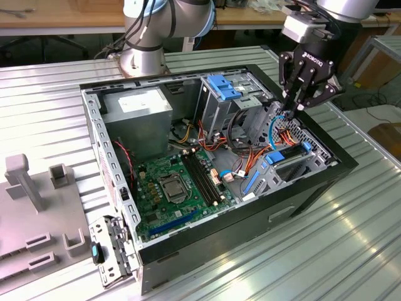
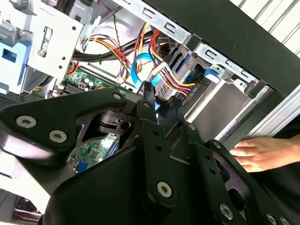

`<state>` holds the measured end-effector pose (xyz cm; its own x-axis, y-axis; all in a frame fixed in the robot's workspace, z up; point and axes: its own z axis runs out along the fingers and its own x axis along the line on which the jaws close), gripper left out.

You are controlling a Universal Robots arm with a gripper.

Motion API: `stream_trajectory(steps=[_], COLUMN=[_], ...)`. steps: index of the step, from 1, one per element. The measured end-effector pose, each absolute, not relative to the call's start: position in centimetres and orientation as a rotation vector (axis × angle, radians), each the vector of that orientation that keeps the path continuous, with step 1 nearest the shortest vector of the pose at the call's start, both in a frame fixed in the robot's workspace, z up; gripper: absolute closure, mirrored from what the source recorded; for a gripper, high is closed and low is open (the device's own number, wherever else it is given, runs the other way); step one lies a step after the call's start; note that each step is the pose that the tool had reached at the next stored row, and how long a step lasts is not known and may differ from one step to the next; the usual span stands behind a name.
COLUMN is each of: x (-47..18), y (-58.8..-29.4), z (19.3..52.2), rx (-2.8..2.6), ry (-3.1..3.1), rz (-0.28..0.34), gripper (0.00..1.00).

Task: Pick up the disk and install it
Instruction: 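Insert the second disk wire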

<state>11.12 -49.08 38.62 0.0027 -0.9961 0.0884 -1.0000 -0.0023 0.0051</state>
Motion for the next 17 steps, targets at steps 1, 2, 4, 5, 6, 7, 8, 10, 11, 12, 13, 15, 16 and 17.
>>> stream_trajectory(steps=[1, 2, 4, 5, 6, 7, 8, 10, 11, 12, 13, 15, 16, 17], x=[11.1, 11.1, 11.1, 11.1, 11.1, 11.1, 11.1, 11.1, 11.1, 11.1, 11.1, 11.1, 11.1, 11.1], y=[-49.0, -49.0, -49.0, -49.0, -49.0, -49.0, -49.0, -49.0, -49.0, -49.0, -49.0, -49.0, -49.0, -49.0], z=[38.6, 38.6, 38.6, 38.6, 38.5, 38.5, 38.4, 38.2, 38.1, 38.0, 38.0, 37.6, 37.5, 37.3], rx=[2.175, 2.174, 2.173, 2.172, 2.168, 2.162, 2.153, 2.137, 2.128, 2.121, 2.116, 2.111, 2.108, 2.103], ry=[-2.17, -2.169, -2.168, -2.167, -2.163, -2.156, -2.148, -2.132, -2.123, -2.117, -2.111, -2.107, -2.104, -2.099], rz=[0.093, 0.095, 0.097, 0.1, 0.107, 0.12, 0.138, 0.169, 0.185, 0.197, 0.208, 0.216, 0.221, 0.231], gripper=[0.69, 0.69, 0.7, 0.76, 0.76, 0.84, 0.84, 0.84, 0.84, 0.84, 0.84, 0.76, 0.76, 0.76])
